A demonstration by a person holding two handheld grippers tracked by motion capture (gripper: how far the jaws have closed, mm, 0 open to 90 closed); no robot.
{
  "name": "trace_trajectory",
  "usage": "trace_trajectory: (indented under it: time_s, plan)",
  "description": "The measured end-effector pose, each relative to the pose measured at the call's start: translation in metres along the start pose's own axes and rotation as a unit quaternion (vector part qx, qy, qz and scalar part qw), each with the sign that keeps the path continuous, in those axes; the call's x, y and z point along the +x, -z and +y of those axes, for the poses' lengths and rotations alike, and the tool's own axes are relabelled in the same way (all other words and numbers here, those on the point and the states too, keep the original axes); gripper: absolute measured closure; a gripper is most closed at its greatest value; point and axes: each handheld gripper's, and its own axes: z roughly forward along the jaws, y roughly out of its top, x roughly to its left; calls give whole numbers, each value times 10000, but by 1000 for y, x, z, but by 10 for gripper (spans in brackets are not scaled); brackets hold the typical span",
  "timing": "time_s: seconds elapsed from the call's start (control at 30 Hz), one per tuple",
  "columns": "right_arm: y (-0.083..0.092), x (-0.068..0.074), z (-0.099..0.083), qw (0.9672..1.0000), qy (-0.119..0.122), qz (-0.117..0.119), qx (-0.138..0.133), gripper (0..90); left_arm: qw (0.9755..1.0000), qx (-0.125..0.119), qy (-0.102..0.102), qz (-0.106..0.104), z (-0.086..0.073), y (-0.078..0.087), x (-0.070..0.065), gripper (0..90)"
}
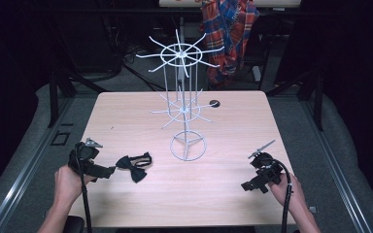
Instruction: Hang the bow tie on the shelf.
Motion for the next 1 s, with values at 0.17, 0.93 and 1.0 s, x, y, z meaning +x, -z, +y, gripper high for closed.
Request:
trace_trajectory:
  time_s: [0.17, 0.93, 1.0]
  plan:
    - [-1, 1, 0, 9999, 91, -50, 87, 151, 10000, -12, -28, 5, 0, -2, -1, 1]
    - [-6, 4, 0, 9996, 151, -17, 226, 151, 9995, -134, -290, -73, 10, -1, -14, 0]
    - [-7, 4, 0, 9996, 113, -11, 247, 152, 9993, -104, -336, -124, 13, -3, -16, 0]
